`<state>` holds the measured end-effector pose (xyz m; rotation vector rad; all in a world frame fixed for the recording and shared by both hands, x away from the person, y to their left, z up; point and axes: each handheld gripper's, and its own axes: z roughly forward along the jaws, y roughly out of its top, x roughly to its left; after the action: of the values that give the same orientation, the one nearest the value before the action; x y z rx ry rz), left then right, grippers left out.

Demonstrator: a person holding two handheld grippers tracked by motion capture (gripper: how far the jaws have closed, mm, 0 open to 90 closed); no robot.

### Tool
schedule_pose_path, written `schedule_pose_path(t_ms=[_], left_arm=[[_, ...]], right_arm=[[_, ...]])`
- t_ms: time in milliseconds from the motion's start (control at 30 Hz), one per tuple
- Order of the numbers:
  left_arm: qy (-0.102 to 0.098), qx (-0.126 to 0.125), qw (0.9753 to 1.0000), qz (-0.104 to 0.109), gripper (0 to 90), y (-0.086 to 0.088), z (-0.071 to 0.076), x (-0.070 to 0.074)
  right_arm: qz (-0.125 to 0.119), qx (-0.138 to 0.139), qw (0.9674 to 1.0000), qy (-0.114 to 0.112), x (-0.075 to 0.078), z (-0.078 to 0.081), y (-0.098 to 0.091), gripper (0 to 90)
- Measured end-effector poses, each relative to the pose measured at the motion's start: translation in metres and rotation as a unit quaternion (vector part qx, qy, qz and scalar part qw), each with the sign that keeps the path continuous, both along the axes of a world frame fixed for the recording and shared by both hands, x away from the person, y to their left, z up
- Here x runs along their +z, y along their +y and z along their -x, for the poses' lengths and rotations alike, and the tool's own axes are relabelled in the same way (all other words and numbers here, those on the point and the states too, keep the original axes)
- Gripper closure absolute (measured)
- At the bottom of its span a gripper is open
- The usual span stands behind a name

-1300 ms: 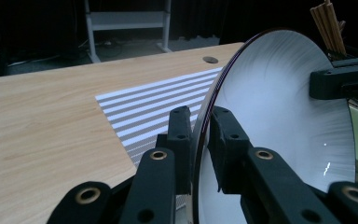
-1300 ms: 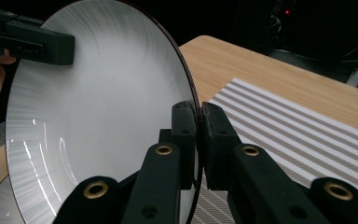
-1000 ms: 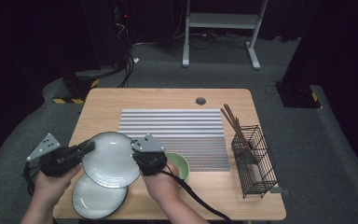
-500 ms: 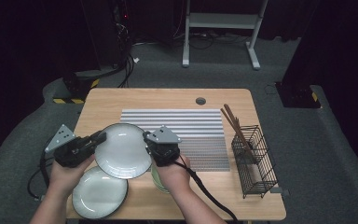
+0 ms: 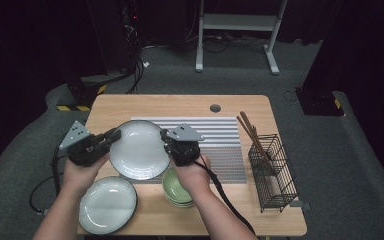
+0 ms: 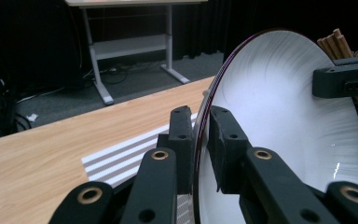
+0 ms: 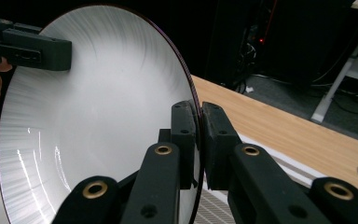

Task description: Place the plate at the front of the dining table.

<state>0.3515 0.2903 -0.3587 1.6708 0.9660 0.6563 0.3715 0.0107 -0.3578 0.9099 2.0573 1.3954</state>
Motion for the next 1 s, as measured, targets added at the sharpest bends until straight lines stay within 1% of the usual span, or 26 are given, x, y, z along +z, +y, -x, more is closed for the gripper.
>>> schedule_pose_path(t_ms=[33,100,200,233,267,300,400,500,567,633,700,767,867,1000], left_arm=[[0.0,0.0,1.0,0.0,79.4,0.0,0.0,0.0],[-0.001,-0.006,1.0,-0.001,79.6,-0.007,-0.009,0.003],[-0.002,-0.009,1.0,-0.004,79.6,-0.013,-0.019,0.005],[-0.002,-0.009,1.0,-0.004,79.5,-0.013,-0.019,0.005],[-0.004,-0.011,0.9999,-0.008,79.4,-0.017,-0.024,0.005],[-0.004,-0.011,0.9999,-0.008,79.4,-0.017,-0.024,0.005],[-0.004,-0.016,0.9999,-0.004,79.4,-0.024,-0.033,0.003],[-0.004,-0.014,0.9999,-0.001,79.2,-0.029,-0.038,0.002],[-0.007,-0.014,0.9999,0.0,78.9,-0.035,-0.042,0.001],[-0.007,-0.016,0.9998,0.001,79.0,-0.037,-0.044,0.001],[-0.006,-0.022,0.9997,0.001,79.0,-0.045,-0.049,0.001],[-0.006,-0.024,0.9997,0.0,79.0,-0.046,-0.05,0.001],[-0.007,-0.03,0.9995,-0.002,79.0,-0.056,-0.057,0.002],[-0.007,-0.034,0.9994,-0.003,79.0,-0.061,-0.061,0.001]], right_arm=[[0.001,-0.003,1.0,0.0,0.001,-0.001,-0.002,84.2],[0.001,-0.006,1.0,-0.005,0.003,-0.005,-0.006,83.9],[-0.001,-0.014,0.9999,-0.007,0.004,-0.012,-0.012,83.9],[-0.001,-0.014,0.9999,-0.007,0.004,-0.012,-0.012,83.9],[-0.001,-0.018,0.9998,-0.005,0.004,-0.017,-0.016,84.0],[-0.001,-0.018,0.9998,-0.005,0.004,-0.017,-0.016,84.0],[0.003,-0.025,0.9997,-0.003,0.004,-0.022,-0.022,84.0],[0.004,-0.03,0.9995,-0.006,0.004,-0.025,-0.027,84.0],[0.004,-0.033,0.9994,-0.005,0.004,-0.029,-0.032,84.0],[0.005,-0.035,0.9994,-0.004,0.004,-0.031,-0.037,84.0],[0.007,-0.038,0.9992,-0.005,0.005,-0.031,-0.041,84.0],[0.006,-0.042,0.9991,-0.004,0.005,-0.033,-0.045,83.9],[0.007,-0.048,0.9988,-0.007,0.004,-0.036,-0.053,83.8],[0.004,-0.051,0.9987,-0.007,0.004,-0.037,-0.058,83.9]])
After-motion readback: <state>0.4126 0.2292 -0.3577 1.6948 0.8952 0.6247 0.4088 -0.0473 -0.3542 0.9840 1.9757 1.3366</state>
